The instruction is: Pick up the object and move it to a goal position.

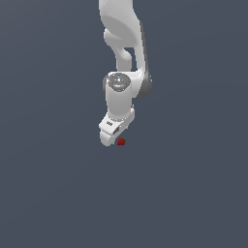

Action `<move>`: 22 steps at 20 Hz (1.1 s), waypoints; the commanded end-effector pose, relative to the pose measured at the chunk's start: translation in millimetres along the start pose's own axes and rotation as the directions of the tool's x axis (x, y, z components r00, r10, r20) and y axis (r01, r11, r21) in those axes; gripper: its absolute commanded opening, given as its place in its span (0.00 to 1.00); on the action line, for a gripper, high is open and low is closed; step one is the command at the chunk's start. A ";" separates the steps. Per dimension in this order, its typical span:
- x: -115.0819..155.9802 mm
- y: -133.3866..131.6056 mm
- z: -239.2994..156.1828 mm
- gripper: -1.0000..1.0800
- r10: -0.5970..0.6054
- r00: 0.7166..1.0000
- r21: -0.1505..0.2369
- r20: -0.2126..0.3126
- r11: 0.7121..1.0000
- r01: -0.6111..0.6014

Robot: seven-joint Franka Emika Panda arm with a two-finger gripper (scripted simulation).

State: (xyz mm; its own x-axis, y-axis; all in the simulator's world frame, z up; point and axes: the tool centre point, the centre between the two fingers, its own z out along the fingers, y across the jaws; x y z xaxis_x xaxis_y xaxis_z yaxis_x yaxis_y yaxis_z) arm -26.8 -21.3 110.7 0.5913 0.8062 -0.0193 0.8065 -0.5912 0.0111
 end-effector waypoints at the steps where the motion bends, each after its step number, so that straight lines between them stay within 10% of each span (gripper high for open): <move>1: -0.5 -2.1 4.7 0.96 -0.073 0.997 0.001 -0.001 0.997 0.073; 22: -2.8 -18.6 35.3 0.96 -0.542 0.840 -0.001 -0.020 0.840 0.542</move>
State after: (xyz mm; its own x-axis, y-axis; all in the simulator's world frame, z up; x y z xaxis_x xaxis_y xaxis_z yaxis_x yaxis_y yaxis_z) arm -42.9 -13.8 76.4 0.0826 0.9966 -0.0036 0.9966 -0.0826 -0.0006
